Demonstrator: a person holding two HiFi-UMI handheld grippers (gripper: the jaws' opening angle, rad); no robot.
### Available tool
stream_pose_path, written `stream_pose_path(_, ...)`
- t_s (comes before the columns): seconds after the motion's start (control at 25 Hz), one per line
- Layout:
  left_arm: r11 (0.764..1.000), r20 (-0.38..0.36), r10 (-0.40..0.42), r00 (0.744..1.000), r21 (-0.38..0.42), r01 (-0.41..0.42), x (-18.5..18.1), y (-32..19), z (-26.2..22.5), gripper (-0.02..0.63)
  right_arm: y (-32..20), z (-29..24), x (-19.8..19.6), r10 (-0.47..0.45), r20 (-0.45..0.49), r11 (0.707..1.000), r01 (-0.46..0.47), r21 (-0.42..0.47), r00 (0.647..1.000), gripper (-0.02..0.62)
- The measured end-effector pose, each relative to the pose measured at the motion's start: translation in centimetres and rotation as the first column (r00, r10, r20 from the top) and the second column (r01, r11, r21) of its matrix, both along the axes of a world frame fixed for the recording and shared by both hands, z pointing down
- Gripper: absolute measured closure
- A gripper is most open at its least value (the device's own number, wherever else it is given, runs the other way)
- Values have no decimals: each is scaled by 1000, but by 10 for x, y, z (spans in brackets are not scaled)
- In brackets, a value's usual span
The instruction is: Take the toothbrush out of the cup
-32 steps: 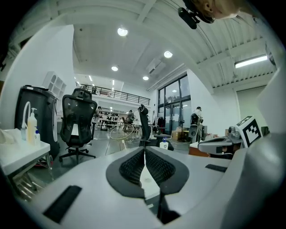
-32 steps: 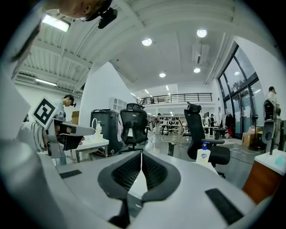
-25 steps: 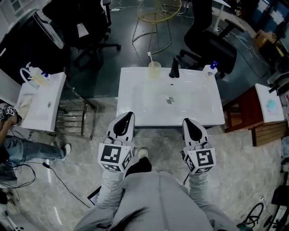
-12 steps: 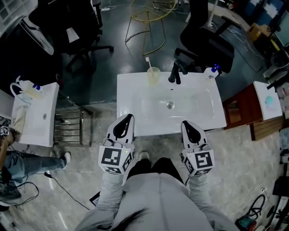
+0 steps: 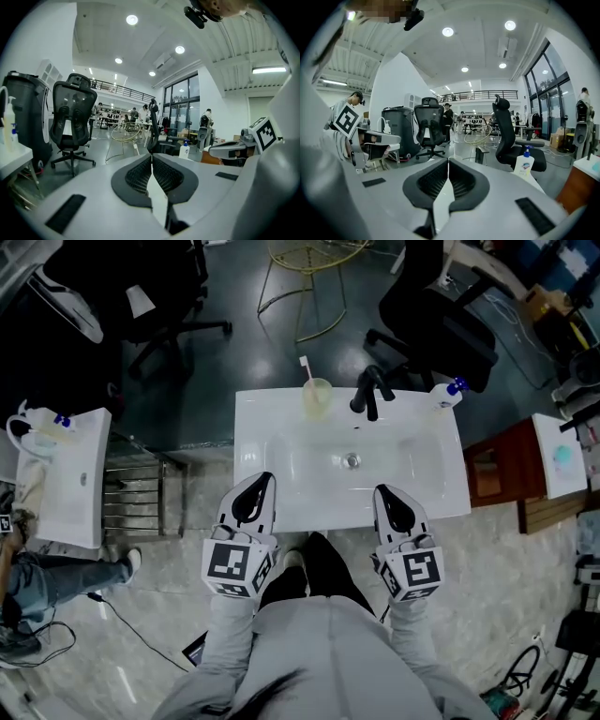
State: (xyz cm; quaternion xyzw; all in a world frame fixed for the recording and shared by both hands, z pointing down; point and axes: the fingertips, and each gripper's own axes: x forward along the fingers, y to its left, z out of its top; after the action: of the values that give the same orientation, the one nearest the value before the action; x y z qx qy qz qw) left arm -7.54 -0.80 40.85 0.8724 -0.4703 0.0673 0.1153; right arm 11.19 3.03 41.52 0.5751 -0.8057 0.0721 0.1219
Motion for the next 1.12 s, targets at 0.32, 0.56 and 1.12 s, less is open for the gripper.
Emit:
stream_pose_path(0.32,998,6,-47,999,49,46,19,-77,-21,575,-87,-16,12,-74,-1,996,74,42,997,572)
stream_pose_path(0.56,995,19,-72,997,69,70,32,-119,-32,575,-137,-26,21,-124,9,990,123,70,992,572)
stream_pose_path(1.12,993,29,-100,995,64,98,33,-142,-32,575,-175,-26,16,-161,28,985,159,69,987,571)
